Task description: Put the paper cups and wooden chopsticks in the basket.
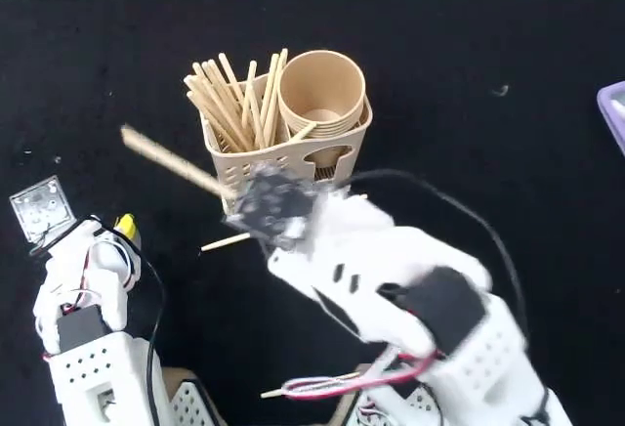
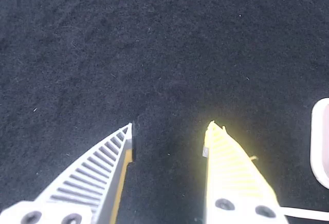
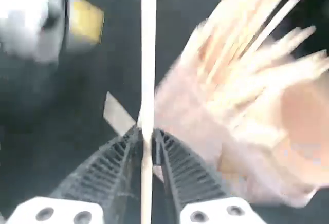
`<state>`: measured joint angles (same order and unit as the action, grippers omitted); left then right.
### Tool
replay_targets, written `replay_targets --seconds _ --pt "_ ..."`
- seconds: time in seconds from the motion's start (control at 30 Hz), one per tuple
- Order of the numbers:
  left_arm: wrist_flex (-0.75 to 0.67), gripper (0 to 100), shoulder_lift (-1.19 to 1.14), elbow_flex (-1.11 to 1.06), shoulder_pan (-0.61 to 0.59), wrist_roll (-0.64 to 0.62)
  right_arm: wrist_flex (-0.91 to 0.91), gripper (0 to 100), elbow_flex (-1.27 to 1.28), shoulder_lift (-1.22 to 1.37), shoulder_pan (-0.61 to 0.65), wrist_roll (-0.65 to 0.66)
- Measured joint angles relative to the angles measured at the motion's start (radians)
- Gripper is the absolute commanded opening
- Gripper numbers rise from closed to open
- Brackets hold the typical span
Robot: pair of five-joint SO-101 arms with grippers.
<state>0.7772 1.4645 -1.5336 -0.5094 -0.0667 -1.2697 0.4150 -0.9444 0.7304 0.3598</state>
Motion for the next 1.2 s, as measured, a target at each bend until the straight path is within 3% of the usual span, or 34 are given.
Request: replay_targets --seconds 0.13,0.3,0.5,0.6,0.8,0.97,1.2 --pt "0.000 22 0.000 0.000 0.000 0.000 0.232 1.1 0.023 0.002 0.005 -0.041" --pt "0.000 22 0.000 0.000 0.000 0.000 0.663 1.1 0.247 0.002 -0.003 -0.075" --pt "0.000 22 0.000 0.000 0.000 0.000 1.208 1.1 0.540 0.003 -0.094 -0.227" --pt "0.000 22 0.000 0.000 0.000 0.000 1.367 1.1 0.629 0.003 -0.129 -0.238" --pt "0.000 22 0.000 0.000 0.000 0.000 1.415 2.9 0.746 0.003 -0.173 -0.245" --pt "0.000 22 0.000 0.000 0.000 0.000 1.413 18.1 0.773 0.003 -0.180 -0.245" --pt "0.000 22 0.000 0.000 0.000 0.000 1.169 13.3 0.647 -0.008 -0.181 -0.245"
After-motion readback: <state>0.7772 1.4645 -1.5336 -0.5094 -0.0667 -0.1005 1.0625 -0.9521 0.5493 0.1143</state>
